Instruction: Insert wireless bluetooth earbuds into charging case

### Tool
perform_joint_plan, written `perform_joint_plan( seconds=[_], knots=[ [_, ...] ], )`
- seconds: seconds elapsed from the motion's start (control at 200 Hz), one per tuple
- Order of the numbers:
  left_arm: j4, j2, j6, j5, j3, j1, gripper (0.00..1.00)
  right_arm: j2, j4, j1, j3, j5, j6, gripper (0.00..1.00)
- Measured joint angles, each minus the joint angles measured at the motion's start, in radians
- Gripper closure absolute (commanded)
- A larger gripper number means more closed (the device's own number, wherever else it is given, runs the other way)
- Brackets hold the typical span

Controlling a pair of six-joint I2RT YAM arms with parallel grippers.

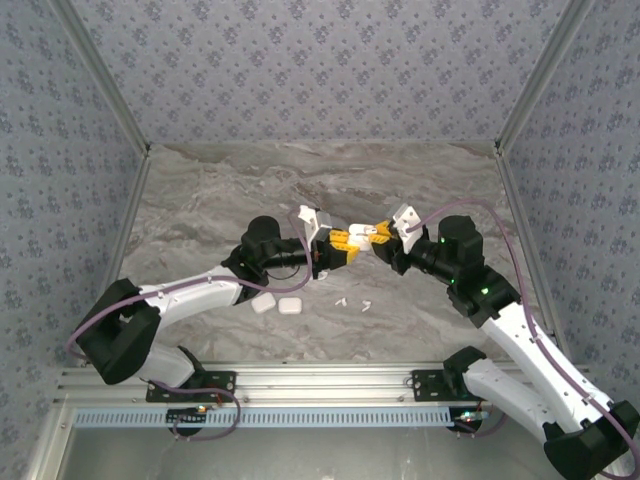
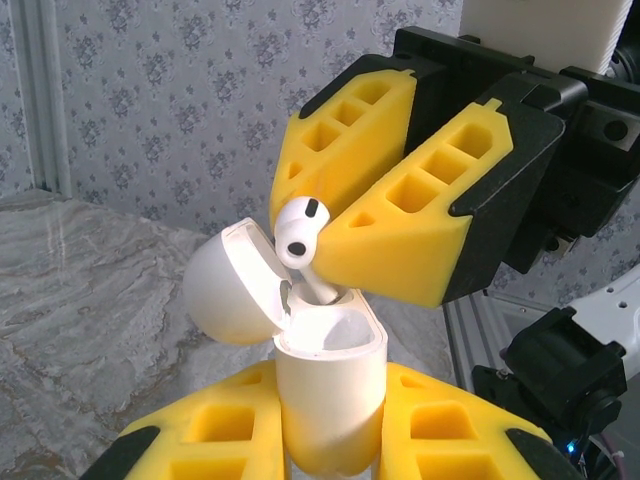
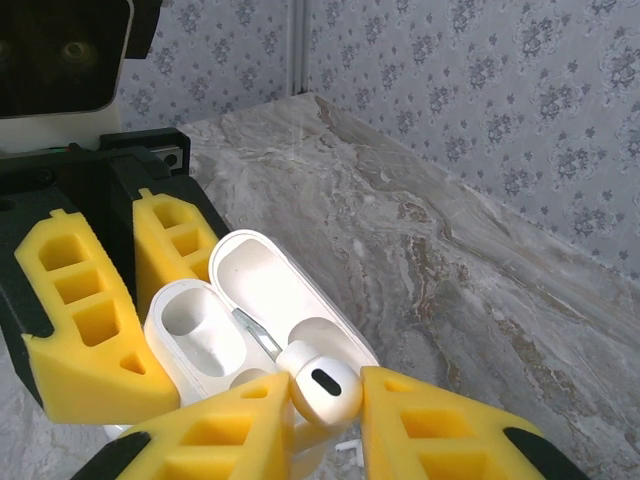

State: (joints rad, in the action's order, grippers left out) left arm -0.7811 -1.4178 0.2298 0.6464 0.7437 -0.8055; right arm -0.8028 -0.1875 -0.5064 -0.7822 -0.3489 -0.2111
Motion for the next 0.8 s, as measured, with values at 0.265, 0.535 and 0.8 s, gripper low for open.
perform_joint_plan(
  seconds=[0.265, 0.535, 0.8],
  knots=[
    [0.008, 0.000, 0.000, 0.004, 0.000, 0.000, 1.00, 0.000, -0.019, 0.012, -0.005, -0.050, 0.003, 0.62],
    [0.000, 0.002, -0.010, -0.035, -0.001, 0.000, 1.00, -0.011, -0.052, 0.082, -0.059, -0.124, 0.100, 0.39],
    [0.066, 0.070, -0.075, -0.172, -0.047, 0.000, 1.00, -0.062, -0.041, 0.215, -0.100, -0.167, 0.298, 0.40]
  ],
)
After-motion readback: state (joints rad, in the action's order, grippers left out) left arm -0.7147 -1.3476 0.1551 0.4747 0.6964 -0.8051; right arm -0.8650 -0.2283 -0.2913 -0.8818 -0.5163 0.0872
